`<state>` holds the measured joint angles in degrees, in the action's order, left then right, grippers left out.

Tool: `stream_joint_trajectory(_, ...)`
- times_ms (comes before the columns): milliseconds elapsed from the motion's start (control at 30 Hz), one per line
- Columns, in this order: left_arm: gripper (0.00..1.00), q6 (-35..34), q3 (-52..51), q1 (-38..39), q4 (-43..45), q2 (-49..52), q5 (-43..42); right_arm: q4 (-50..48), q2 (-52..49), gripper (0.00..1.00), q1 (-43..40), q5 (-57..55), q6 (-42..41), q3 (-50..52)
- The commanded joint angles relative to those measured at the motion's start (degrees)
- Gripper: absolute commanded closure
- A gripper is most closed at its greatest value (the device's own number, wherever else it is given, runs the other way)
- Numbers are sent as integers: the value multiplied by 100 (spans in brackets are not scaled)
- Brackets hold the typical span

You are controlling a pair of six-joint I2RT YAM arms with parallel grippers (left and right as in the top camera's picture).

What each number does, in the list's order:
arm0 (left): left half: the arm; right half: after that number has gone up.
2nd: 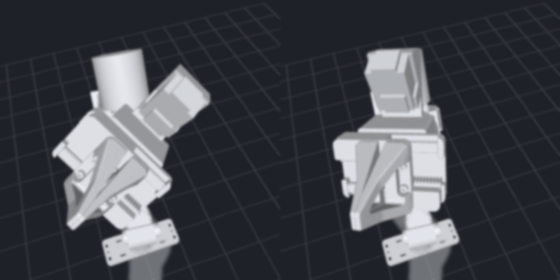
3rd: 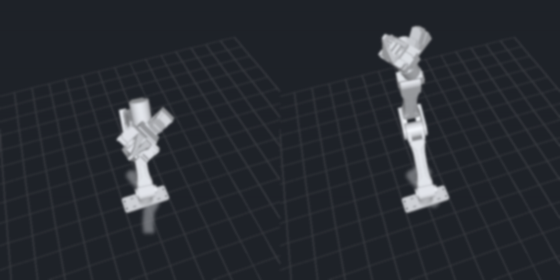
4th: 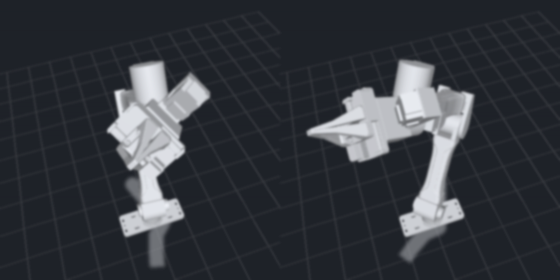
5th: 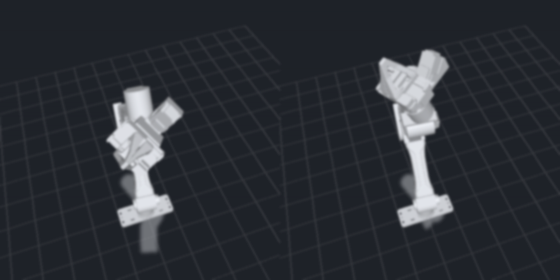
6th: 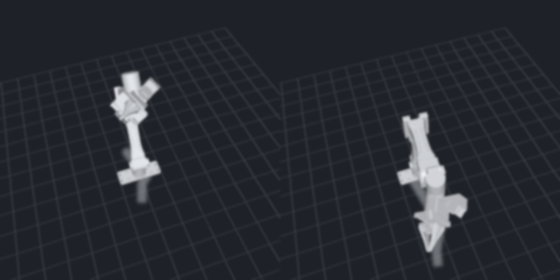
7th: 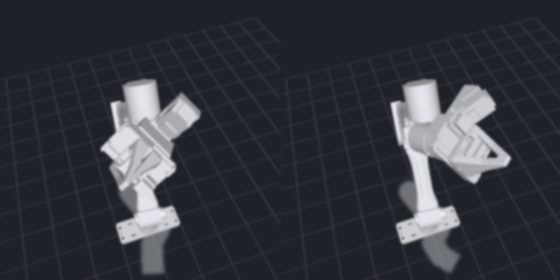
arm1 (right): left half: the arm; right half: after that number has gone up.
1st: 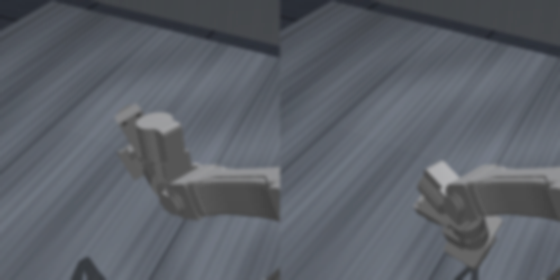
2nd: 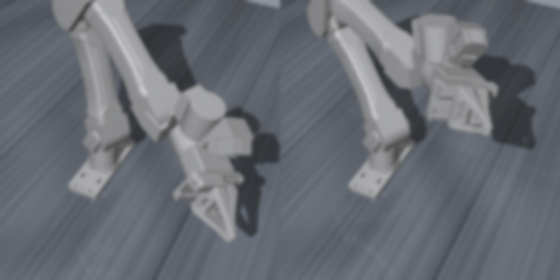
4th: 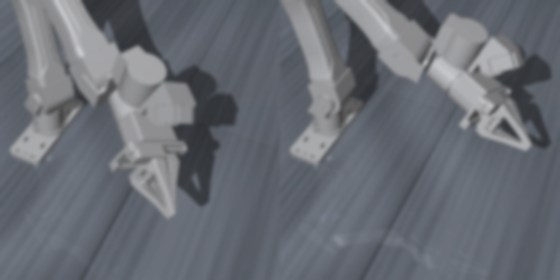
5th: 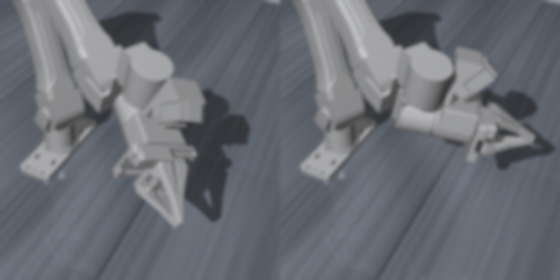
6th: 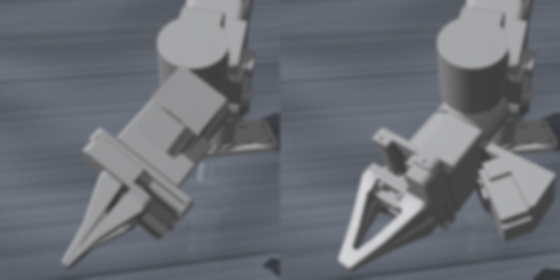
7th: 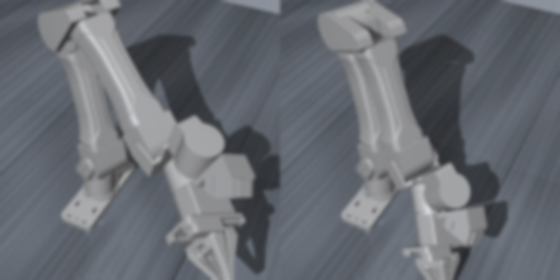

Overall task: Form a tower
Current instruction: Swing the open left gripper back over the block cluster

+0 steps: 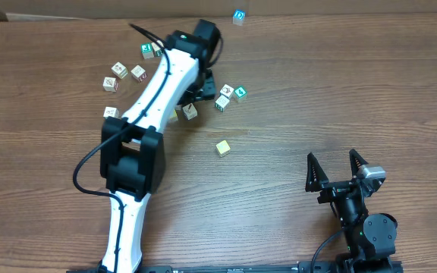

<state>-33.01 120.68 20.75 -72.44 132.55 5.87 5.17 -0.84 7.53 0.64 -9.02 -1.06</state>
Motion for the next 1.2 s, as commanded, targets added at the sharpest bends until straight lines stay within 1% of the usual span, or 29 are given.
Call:
stream_joint_trajectory(0, 46, 48, 39, -105, 13, 55, 57, -33, 68, 0, -15, 4, -31, 59)
stream_joint_trajectory(233, 44, 48, 11, -129, 17, 122, 387, -33, 68, 0, -15, 7, -31, 59)
stream_joint_trajectory(367, 45, 48, 9, -131, 9, 127, 649, -33, 68, 0, -15, 4, -31, 59)
stream_joint_trajectory(600, 39, 48, 9, -155, -166, 129, 1259, -33, 68, 0, -15, 4, -31, 59)
stream_joint_trajectory(667, 38, 48, 9, -210, -240, 129, 1346, -33, 68, 0, -15, 7, -31, 59)
stream_joint_trajectory(933, 38, 50, 9, -660, -435, 127, 1364, -33, 68, 0, -15, 4, -31, 59)
stream_joint_trajectory(1167, 37, 50, 9, -1266, -645, 129, 1366, -33, 68, 0, -15, 4, -31, 59)
